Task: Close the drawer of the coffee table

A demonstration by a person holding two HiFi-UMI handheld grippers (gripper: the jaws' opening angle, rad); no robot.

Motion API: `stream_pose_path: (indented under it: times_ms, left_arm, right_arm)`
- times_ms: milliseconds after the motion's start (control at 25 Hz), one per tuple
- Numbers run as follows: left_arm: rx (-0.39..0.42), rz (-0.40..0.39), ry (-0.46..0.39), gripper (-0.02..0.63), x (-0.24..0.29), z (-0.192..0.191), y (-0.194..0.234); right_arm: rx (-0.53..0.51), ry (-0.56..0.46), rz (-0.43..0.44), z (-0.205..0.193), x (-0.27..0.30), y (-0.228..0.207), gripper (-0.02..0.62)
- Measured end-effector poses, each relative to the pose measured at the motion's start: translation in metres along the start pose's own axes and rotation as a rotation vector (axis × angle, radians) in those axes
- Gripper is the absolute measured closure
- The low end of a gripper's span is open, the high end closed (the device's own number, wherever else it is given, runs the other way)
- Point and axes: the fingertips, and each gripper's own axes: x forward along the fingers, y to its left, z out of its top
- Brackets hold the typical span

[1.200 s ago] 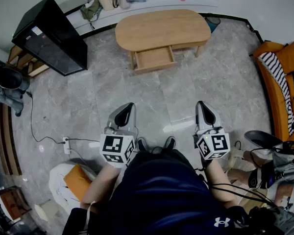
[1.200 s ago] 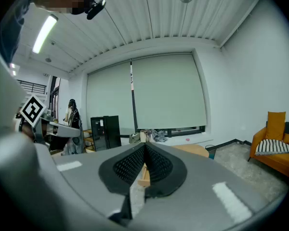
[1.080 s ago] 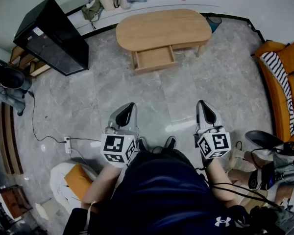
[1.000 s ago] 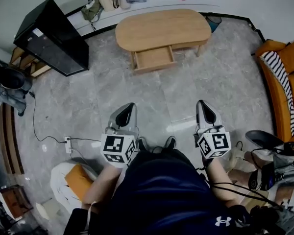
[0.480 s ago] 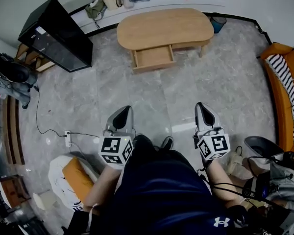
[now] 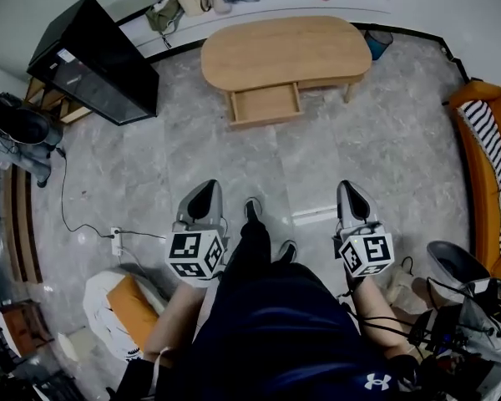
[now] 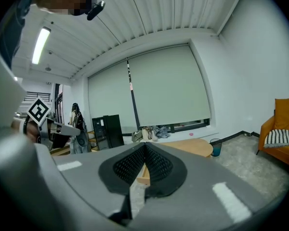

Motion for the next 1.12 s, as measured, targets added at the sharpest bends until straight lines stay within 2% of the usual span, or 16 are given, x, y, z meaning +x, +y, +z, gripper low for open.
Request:
stream_pose_path:
  times_ms: [480,680,920,1120]
  left_arm:
    - [-0.002,-0.113,0.029,0.603,0.117,0.047,0.069]
    - [-0.009,-0.146,0.05,0.603,0.146,0.05,0.091]
    - [-0.018,-0.155,0.07,0.604,0.175,0.051,0.107]
    - [-0.008,-0.164,0.09,0.603,0.201,0.052,0.103]
  right_arm:
    - [-0.002,0.048,-0.083,0.021,0.118,-0.001,0.594]
    - [-0.002,0.069,-0.118,0.023,0.148,-0.001,0.594]
    - [-0.008,0.087,-0.127,0.025,0.178,-0.008,0.594]
    - [-0.006,0.104,-0.102,0.017,0.203,-0.021,0.594]
